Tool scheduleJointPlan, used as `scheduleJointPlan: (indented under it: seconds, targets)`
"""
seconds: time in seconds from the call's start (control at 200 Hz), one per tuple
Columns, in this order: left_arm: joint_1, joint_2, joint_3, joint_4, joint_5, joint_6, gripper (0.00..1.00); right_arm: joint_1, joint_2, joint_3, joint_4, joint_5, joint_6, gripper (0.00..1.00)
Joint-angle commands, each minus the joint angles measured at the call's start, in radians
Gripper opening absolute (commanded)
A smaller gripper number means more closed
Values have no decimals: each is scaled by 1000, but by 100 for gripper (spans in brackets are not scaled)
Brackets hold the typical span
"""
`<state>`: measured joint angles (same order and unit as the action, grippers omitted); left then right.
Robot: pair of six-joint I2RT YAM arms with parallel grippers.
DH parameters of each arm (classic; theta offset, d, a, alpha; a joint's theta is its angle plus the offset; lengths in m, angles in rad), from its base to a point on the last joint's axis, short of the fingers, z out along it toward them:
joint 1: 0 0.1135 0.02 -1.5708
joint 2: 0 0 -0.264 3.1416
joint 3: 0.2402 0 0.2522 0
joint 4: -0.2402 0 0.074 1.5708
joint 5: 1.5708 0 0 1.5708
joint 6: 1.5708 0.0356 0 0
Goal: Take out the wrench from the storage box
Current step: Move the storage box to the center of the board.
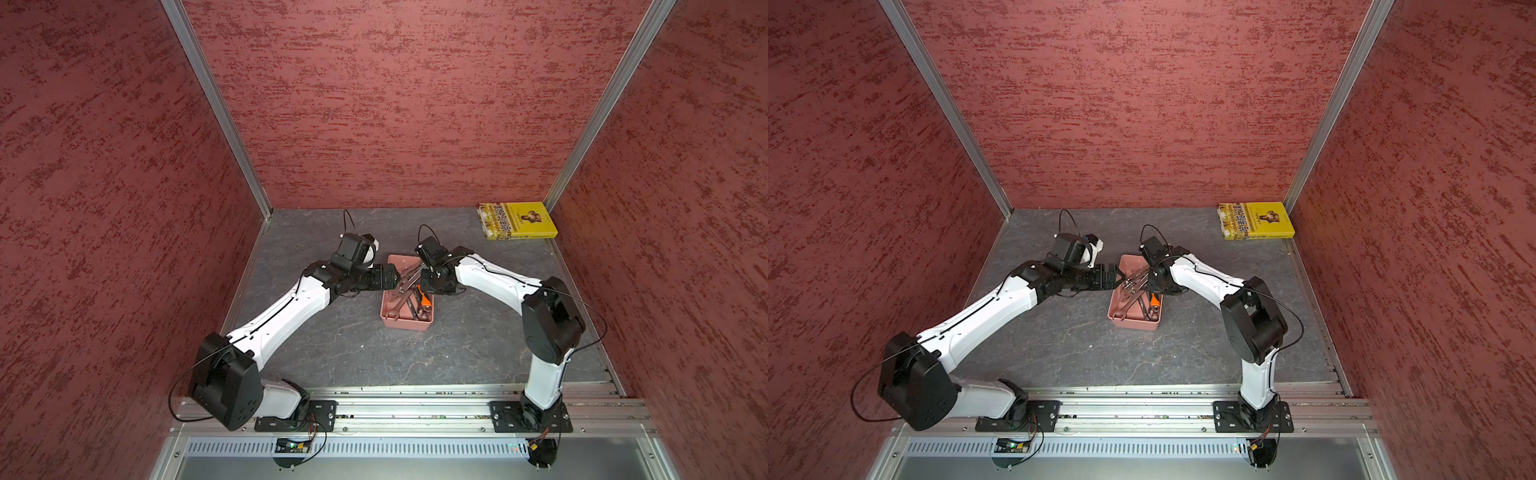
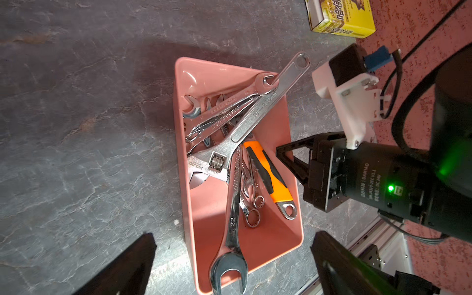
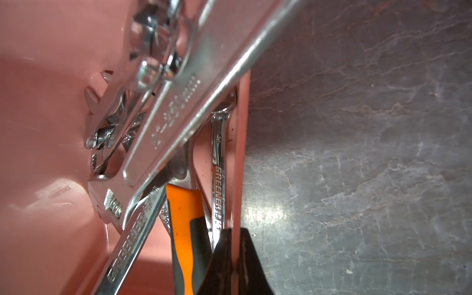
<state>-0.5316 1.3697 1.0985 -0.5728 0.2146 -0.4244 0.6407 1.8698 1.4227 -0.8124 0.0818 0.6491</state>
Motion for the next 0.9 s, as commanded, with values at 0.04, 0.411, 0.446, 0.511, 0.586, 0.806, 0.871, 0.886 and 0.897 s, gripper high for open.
scheduleJointPlan:
  seconds: [0.04,0.411,0.446,0.511,0.586,0.806,0.871,0.886,0.897]
  targets:
    - [-14,-21,-39,56,-58,19,100,26,-36,-5,4,-18,-104,0]
    - [-18,17,-20,75,-64,60,100,26,13,110,-4,6,-101,20]
    - [-17,21,-16,72,-64,65,100,25,13,120,-14,7,-103,24]
    - [-16,29,-8,70,-64,72,100,26,8,134,-30,2,-102,25]
    - [-16,34,2,64,-68,80,100,25,-7,136,-40,4,-89,25]
    - [-1,32,14,44,-53,119,100,17,-85,101,-27,-11,-105,31]
    - [18,23,12,43,-31,138,100,6,-125,54,42,-38,-122,36]
    - [22,20,11,44,-27,142,100,3,-135,41,60,-45,-128,37]
    - [25,19,9,44,-23,146,100,1,-141,34,70,-52,-130,38]
